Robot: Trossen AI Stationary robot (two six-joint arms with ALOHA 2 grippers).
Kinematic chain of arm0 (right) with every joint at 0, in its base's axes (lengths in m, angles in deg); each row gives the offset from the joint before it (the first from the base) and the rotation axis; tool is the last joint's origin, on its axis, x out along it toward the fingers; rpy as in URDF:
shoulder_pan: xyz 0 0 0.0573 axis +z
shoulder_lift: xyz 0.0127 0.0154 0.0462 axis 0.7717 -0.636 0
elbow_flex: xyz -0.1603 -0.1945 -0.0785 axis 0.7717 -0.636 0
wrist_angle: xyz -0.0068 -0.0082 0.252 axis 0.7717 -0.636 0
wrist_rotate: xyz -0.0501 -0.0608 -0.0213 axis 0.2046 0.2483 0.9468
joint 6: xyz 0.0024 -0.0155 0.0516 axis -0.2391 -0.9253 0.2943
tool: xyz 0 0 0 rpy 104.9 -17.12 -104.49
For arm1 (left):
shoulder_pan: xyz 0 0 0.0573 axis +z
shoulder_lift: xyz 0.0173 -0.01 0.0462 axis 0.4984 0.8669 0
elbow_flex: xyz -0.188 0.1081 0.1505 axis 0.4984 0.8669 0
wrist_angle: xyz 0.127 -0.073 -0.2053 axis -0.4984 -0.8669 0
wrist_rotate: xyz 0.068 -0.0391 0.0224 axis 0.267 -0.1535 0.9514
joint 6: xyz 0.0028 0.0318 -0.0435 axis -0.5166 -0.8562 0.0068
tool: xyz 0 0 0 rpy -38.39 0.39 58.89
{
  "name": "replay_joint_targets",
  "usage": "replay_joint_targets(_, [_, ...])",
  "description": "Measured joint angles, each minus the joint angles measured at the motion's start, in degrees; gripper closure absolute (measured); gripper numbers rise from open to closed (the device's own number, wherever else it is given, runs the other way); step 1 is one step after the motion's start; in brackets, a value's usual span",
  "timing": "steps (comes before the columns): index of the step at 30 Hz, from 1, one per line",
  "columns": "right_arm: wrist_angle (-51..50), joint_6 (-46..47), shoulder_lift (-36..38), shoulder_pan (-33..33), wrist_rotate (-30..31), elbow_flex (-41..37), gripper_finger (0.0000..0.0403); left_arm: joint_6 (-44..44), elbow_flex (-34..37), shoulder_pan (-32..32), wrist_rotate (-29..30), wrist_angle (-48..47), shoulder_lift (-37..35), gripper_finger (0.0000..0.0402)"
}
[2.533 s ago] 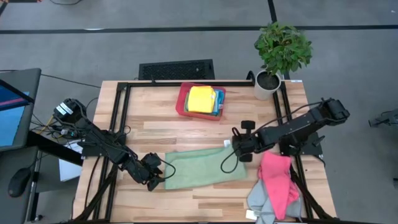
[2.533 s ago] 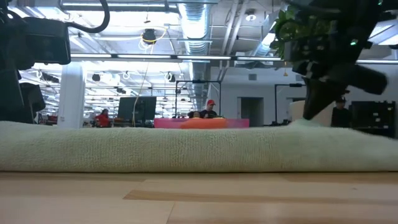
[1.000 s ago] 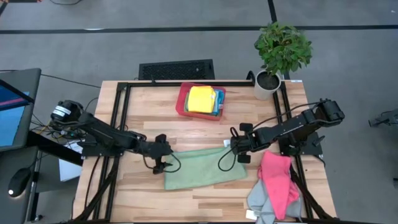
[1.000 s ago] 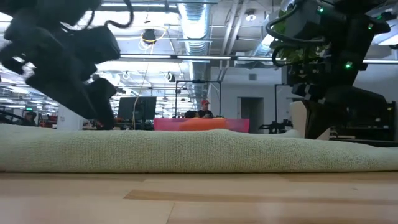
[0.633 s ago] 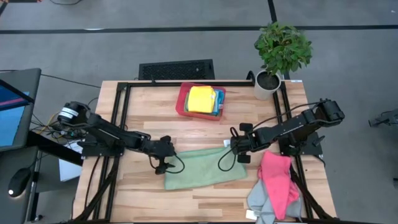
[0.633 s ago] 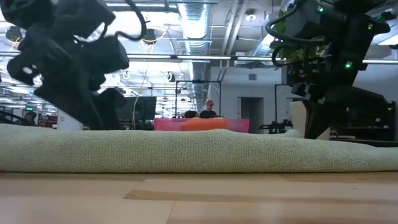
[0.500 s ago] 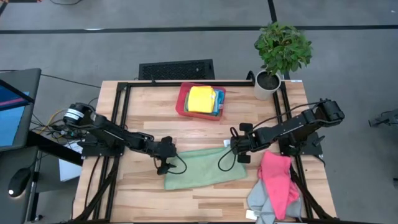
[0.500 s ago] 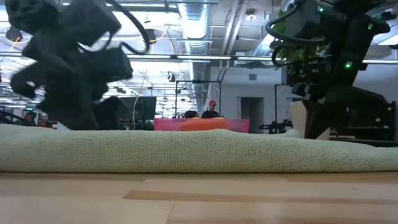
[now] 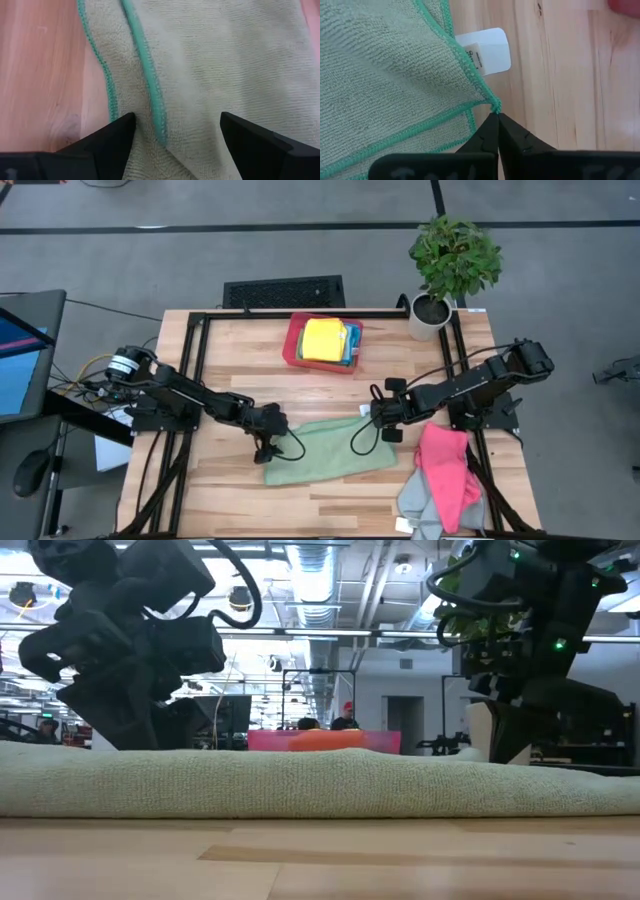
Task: Fold microfiber towels
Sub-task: Fold the green microfiber cloth
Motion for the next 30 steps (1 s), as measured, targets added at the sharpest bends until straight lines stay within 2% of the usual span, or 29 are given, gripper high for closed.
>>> replay_joint_targets(5, [0.0,0.0,0.0,0.0,0.0,0.0,0.0389,0.6,-0.2,0.0,1.1,1.0,-0.3,0.0111])
replay_joint_targets(8, [0.1,0.0,0.0,0.0,0.0,0.0,0.0393,-0.4,-2.1,0.0,3.4,-4.2,-1.7,0.0111])
replay_joint_targets(11, [0.2,0.0,0.0,0.0,0.0,0.0,0.0384,-1.3,-2.9,0.0,6.7,-10.6,-3.4,0.0111])
replay_joint_targets(14, [0.2,0.0,0.0,0.0,0.0,0.0,0.0373,-1.2,-3.0,-0.3,7.9,-9.5,-5.5,0.0111])
replay_joint_targets(22, [0.3,0.0,0.0,0.0,0.0,0.0,0.0391,-5.0,-3.0,-2.3,8.1,-5.7,-4.1,0.0111])
replay_joint_targets(26, [1.0,0.0,0.0,0.0,0.0,0.0,0.0383,-5.6,-3.0,-1.7,7.8,-5.0,-1.4,0.0111])
replay_joint_targets(30, [1.1,0.0,0.0,0.0,0.0,0.0,0.0371,-5.5,-3.0,-1.5,3.2,-3.6,1.1,0.0111])
